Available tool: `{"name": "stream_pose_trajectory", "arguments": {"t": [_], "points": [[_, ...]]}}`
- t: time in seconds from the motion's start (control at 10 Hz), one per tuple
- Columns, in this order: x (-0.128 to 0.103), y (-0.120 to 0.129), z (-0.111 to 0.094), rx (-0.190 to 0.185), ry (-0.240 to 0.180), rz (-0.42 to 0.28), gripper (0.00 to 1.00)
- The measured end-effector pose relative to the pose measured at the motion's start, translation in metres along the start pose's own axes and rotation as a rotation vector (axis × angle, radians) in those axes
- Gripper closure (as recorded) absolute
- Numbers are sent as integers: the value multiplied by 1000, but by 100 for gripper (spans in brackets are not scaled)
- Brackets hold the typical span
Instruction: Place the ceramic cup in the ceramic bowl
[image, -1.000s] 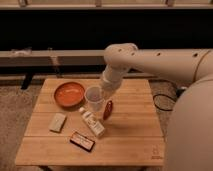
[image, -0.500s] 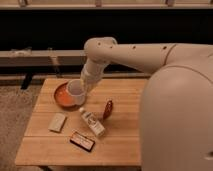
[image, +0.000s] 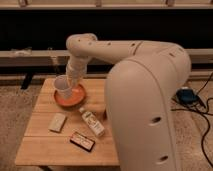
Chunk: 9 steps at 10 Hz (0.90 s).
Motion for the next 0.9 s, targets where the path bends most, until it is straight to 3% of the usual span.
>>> {"name": "stream_pose_trajectory", "arguments": {"t": [0.1,0.4,0.8,0.9], "points": [[-13,-1,11,7,2,7,97],[-35,-19,43,28,20,48,69],[-38,-33,76,45,70,78,28],[-36,-35,86,47,82,83,22]]}}
